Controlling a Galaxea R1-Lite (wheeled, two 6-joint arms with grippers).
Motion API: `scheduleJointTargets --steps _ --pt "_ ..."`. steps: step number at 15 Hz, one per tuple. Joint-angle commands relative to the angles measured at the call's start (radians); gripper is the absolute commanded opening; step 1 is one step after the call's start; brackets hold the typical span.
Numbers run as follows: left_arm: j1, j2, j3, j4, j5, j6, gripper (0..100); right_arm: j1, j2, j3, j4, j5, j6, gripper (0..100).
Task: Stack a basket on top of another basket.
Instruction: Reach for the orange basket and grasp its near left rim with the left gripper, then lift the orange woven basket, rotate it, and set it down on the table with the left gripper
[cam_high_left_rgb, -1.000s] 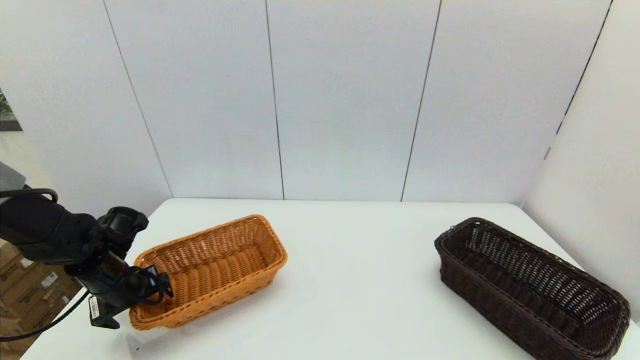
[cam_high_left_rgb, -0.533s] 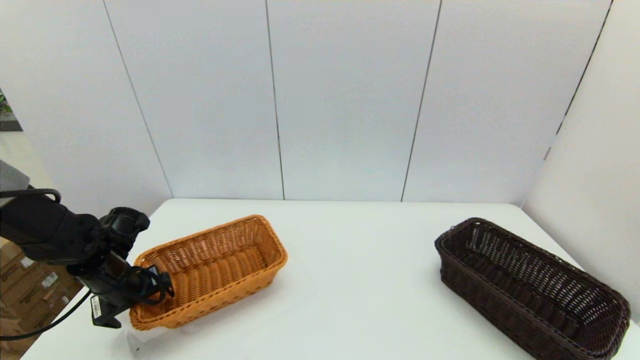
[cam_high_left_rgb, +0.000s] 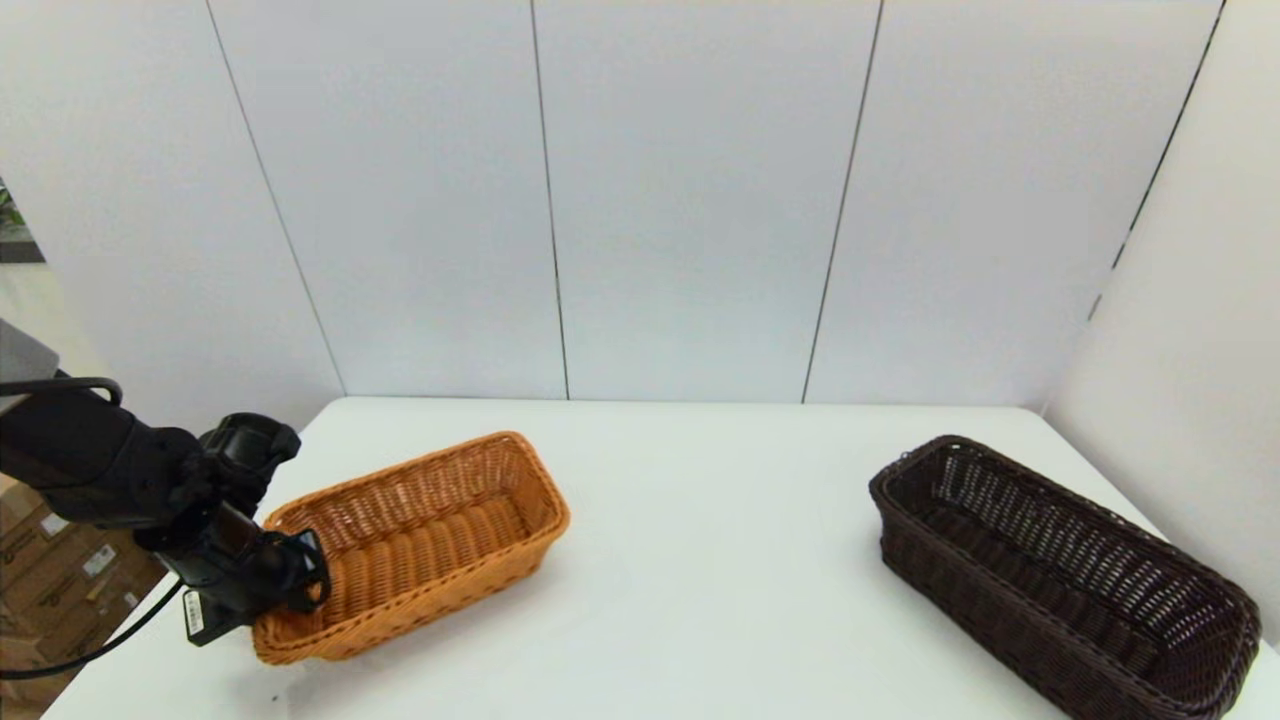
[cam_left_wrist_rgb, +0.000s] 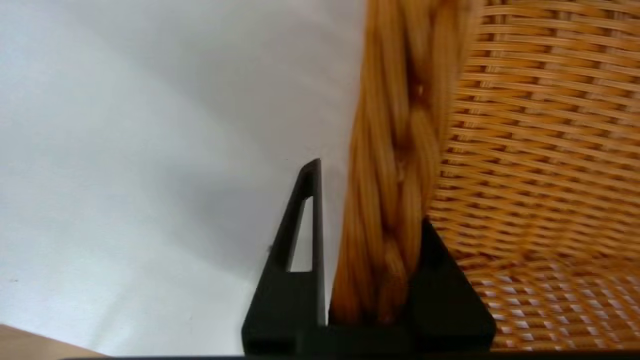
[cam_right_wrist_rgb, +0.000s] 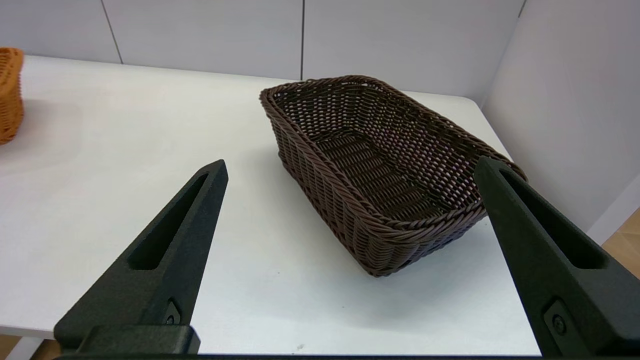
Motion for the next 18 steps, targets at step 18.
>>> scheduleJointTargets --steps 18 --pt "-0.079 -0.160 -0.030 -0.034 -0.222 -0.001 0 0.000 0.000 0.000 0.000 0.000 -0.001 100"
